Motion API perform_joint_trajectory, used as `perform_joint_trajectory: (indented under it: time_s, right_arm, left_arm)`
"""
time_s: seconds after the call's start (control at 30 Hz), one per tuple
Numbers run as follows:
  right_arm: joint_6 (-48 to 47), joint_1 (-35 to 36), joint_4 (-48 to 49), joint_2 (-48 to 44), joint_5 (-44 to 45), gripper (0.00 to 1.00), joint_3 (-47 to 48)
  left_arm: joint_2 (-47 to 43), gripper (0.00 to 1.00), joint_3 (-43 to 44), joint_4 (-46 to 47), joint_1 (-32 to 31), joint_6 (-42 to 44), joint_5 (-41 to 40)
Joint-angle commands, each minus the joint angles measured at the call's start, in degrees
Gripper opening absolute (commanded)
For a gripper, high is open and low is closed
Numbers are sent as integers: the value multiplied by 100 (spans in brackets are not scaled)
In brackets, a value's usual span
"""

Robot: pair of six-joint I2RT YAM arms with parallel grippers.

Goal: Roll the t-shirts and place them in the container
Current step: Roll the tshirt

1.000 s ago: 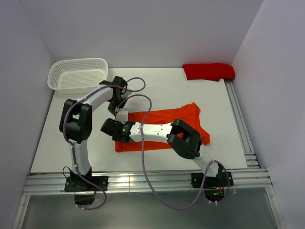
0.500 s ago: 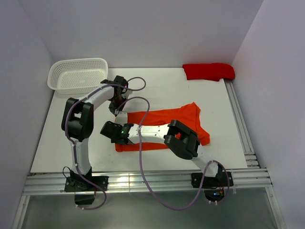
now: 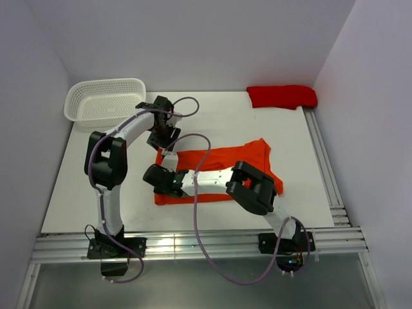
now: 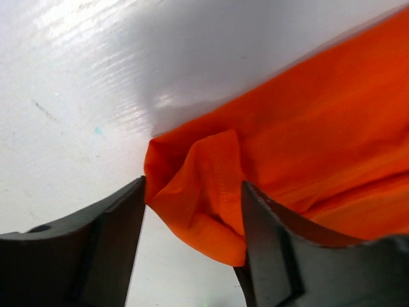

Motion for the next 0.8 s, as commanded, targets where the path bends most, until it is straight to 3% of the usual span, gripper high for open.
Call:
perform_joint_trajectory:
  time_s: [0.0, 0.17, 0.33, 0.6, 0.77]
  right_arm:
    - [379, -118, 1008, -169, -907, 13, -1003]
    - [932, -443, 2986, -469, -1603, 12, -2313]
    - [1469, -698, 4760, -478, -2139, 12, -3186]
    - [2330, -883, 6634, -21, -2693, 11, -3933]
    - [2436, -910, 6777, 58, -2746, 10, -4013]
  left_arm:
    - [-316, 68, 515, -170, 91, 164, 681]
    - [-352, 71, 938, -521, 415, 366, 1543]
    - [-562, 72, 562, -504, 925, 674, 2325]
    - [-659, 71, -878, 40, 1559, 1210, 3319]
    - [-467, 71, -1399, 664, 1612, 1132, 3829]
